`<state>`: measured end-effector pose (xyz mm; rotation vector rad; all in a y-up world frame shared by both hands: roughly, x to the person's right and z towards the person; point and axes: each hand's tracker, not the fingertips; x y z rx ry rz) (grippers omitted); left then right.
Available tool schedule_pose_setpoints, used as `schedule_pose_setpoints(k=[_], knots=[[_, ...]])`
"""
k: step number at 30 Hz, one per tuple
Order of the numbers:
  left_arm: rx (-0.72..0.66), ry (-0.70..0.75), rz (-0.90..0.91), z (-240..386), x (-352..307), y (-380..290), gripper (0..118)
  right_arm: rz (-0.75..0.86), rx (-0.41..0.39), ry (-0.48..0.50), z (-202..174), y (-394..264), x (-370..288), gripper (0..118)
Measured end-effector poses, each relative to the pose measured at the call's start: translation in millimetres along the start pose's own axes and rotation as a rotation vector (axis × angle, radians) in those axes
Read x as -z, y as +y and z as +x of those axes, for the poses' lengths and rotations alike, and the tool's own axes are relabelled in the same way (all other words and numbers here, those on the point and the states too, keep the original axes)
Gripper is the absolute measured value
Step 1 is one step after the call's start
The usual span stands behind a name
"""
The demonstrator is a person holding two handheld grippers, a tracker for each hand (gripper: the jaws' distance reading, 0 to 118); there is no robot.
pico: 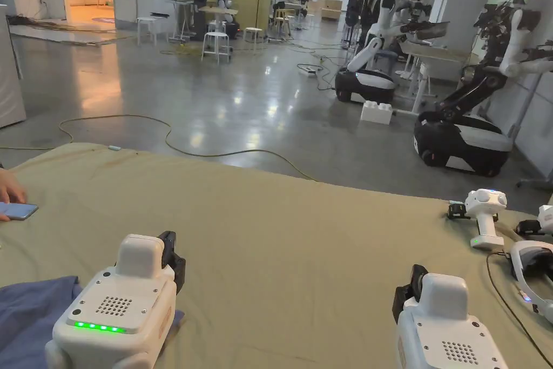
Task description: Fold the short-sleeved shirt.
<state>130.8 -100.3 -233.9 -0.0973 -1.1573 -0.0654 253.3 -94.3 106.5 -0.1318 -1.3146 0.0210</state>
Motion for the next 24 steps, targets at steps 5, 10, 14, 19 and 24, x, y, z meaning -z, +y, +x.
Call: schedule_pose_setpoints(k=[5, 10, 14, 19, 24], knots=[[-0.102, -0.035, -0.05, -9, 4, 2, 3, -0.028, 0.015, -0.002, 3, -1, 1, 0], [-0.529, -0.094, -0.021, -34, 7, -1, 3, 0.009, 0.497, -0.01, 30, 11, -3, 0], [-0.137, 0.021, -0.007, -12, 7, 8, 3, 0.019, 0.287, -0.028, 21, 19, 3, 0], [0.823, 0.075, -0.012, 35, 10, 2, 3, 0.098, -0.767, 0.024, -27, 1, 9, 0], [1.25, 0.1, 0.039, 41, 7, -12, 3, 0.248, -1.329, -0.004, -30, -33, 10, 0]])
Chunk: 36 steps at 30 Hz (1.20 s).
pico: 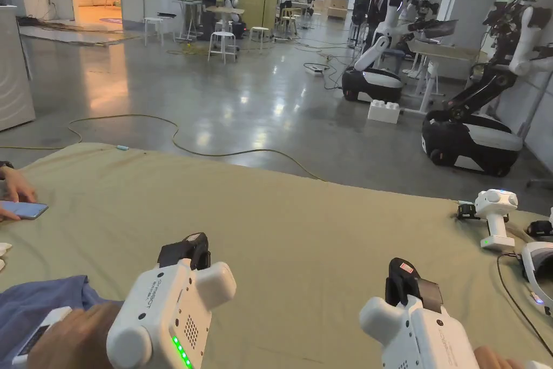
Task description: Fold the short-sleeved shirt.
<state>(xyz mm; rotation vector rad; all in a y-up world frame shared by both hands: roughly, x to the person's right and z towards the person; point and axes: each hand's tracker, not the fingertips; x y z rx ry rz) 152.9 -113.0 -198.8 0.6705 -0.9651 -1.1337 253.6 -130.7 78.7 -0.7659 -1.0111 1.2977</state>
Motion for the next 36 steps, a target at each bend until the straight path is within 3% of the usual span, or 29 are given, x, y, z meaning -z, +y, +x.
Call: schedule_pose_setpoints(k=[3, 6, 11, 14, 16, 21, 30, 36], knots=[[-0.017, -0.002, 0.002, -4, -1, -3, 3, -0.034, 0.108, 0.023, 7, 1, 0, 0], [-0.283, -0.034, -0.022, -16, 0, -7, 3, -0.085, 0.295, 0.005, 19, 0, 0, 0], [-0.945, -0.13, -0.028, -37, -1, -25, 3, -0.196, 0.898, 0.054, 43, -6, -1, 0], [-1.232, -0.112, -0.079, -40, -1, -36, 3, -0.284, 1.152, 0.04, 48, -13, -2, 0], [-1.343, -0.1, -0.053, -41, -6, -41, 3, -0.31, 1.235, 0.004, 46, -15, -6, 0], [-1.467, -0.1, -0.04, -41, -10, -46, 3, -0.307, 1.399, 0.0, 48, -19, -12, 0], [-1.293, -0.207, -0.135, -52, -22, -71, 3, -0.288, 1.374, 0.045, 53, -6, -12, 0], [-1.347, -0.264, -0.295, -69, -34, -140, 3, -0.301, 1.369, 0.096, 41, 7, -7, 0]])
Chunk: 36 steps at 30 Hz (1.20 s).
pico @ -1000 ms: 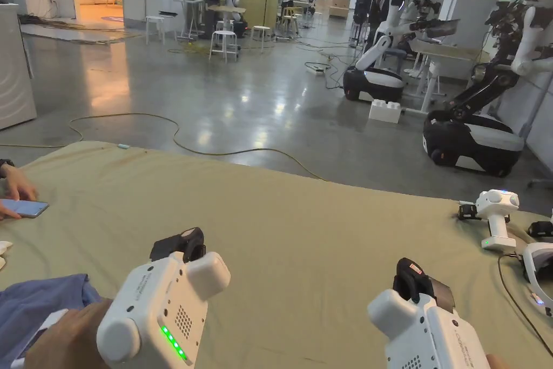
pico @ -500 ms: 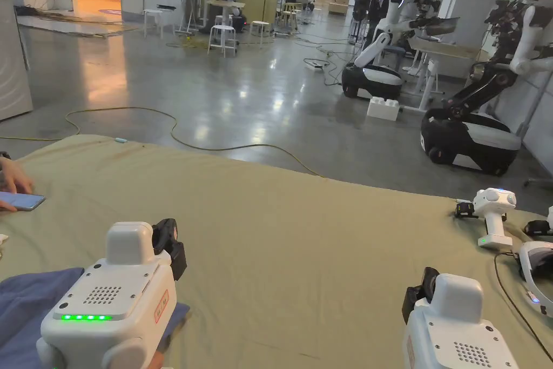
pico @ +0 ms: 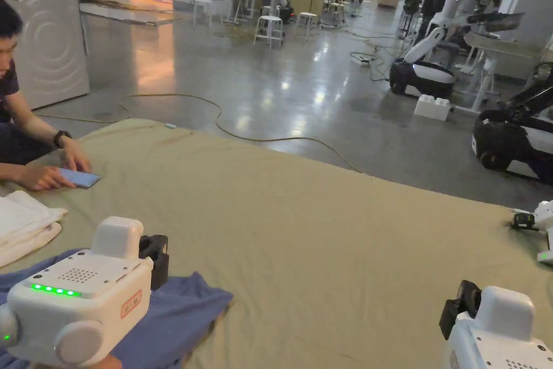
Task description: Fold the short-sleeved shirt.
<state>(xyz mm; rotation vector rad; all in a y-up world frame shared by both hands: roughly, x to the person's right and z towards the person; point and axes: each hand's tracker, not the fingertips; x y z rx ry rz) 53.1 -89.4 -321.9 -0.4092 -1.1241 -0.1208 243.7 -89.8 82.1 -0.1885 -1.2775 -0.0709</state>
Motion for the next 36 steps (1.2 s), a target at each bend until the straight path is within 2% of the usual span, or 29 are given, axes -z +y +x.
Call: schedule_pose_setpoints(k=[7, 9, 10, 11, 12, 14, 15, 16, 21, 24, 28, 31, 32, 33, 34, 36], knots=[[0.009, 0.122, -0.284, -104, 4, -25, 4, -0.051, -0.028, 0.018, -14, -15, 9, 0], [-0.022, 0.159, -0.351, -127, 10, -37, 15, -0.063, -0.035, 0.018, -19, -18, 11, 0], [-0.05, 0.152, -0.398, -138, 14, -44, 16, -0.076, -0.04, 0.021, -20, -20, 13, 0], [-0.071, 0.143, -0.42, -146, 17, -50, 23, -0.083, -0.042, 0.024, -21, -22, 14, 0], [-0.09, 0.143, -0.448, -153, 21, -57, 41, -0.09, -0.045, 0.027, -23, -24, 15, 0], [-0.125, 0.119, -0.515, -159, 30, -69, 69, -0.104, -0.053, 0.027, -26, -27, 16, 0], [-0.134, 0.108, -0.533, -160, 35, -76, 78, -0.108, -0.056, 0.028, -27, -29, 16, 0], [-0.154, 0.095, -0.555, -160, 41, -82, 80, -0.114, -0.06, 0.028, -28, -31, 16, 0], [-0.208, 0.063, -0.678, -159, 80, -118, 80, -0.139, -0.076, 0.028, -29, -38, 17, 0], [-0.125, 0.158, -0.771, -151, 103, -138, 79, -0.153, -0.082, 0.028, -29, -40, 17, 0], [-0.025, 0.21, -0.681, -137, 105, -145, 77, -0.156, -0.109, 0.03, -31, -40, 16, 0], [0.026, 0.204, -0.65, -127, 100, -152, 59, -0.157, -0.105, 0.035, -35, -41, 17, 0], [0.016, 0.179, -0.635, -128, 100, -151, 42, -0.16, -0.102, 0.037, -36, -41, 19, 0], [0.017, 0.19, -0.629, -125, 98, -152, 19, -0.164, -0.1, 0.041, -38, -42, 19, 0], [0.025, 0.208, -0.628, -125, 99, -152, 9, -0.167, -0.1, 0.046, -40, -43, 20, 0], [0.02, 0.195, -0.628, -131, 100, -153, 5, -0.174, -0.102, 0.055, -43, -44, 21, 0]])
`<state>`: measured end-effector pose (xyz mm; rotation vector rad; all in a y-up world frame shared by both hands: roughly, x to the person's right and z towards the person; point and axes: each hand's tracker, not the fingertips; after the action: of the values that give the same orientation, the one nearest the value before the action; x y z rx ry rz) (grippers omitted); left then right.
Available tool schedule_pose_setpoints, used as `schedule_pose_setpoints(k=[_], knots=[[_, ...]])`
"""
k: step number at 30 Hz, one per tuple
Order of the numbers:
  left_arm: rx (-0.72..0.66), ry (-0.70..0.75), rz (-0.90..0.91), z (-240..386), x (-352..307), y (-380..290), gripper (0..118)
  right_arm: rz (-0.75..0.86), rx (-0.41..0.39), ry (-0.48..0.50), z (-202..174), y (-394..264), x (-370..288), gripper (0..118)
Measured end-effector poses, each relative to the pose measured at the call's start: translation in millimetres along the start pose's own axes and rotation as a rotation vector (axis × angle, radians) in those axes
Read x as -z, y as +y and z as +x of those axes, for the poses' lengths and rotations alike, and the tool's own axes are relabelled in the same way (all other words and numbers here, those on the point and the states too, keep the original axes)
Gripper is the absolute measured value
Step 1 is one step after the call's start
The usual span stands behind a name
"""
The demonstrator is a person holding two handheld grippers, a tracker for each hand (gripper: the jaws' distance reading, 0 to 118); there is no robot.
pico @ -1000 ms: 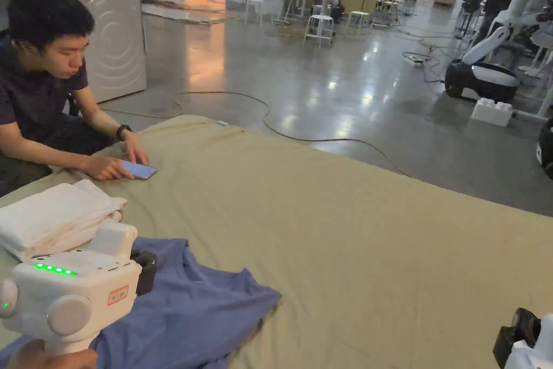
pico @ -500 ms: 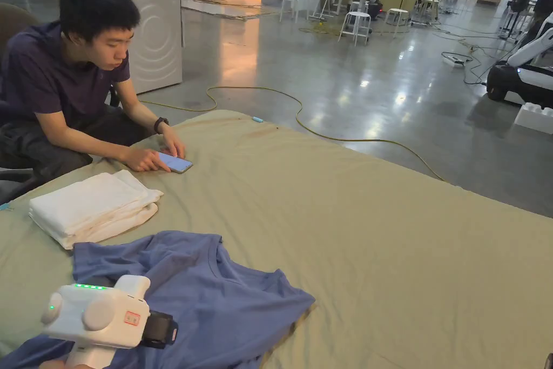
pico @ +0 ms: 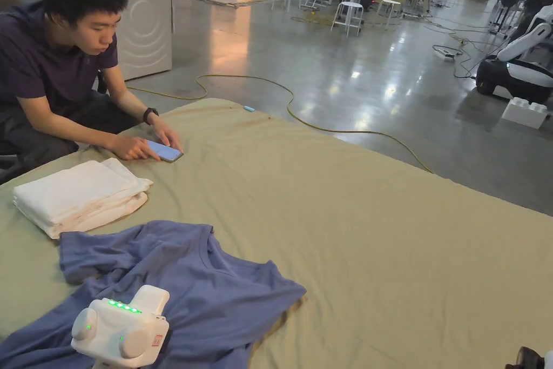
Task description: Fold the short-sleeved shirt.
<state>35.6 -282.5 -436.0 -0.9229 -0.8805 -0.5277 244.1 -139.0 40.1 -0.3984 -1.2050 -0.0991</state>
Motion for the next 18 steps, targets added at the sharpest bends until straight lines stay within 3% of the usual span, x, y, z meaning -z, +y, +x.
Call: schedule_pose_setpoints(k=[3, 6, 9, 18], knots=[[-0.03, -0.027, 0.037, 0, -15, 3, 5, 0.003, 0.003, 0.005, -1, 0, -1, 0], [-0.066, -0.065, 0.224, -2, -45, 14, 5, 0.016, 0.017, 0.007, 2, 1, -3, 0], [-0.084, -0.113, 0.286, 1, -72, 34, 5, 0.046, 0.019, 0.005, 6, 5, -8, 0], [0.071, -0.186, 0.594, 74, -192, 103, 5, 0.173, 0.047, -0.041, 41, 30, -35, 0]])
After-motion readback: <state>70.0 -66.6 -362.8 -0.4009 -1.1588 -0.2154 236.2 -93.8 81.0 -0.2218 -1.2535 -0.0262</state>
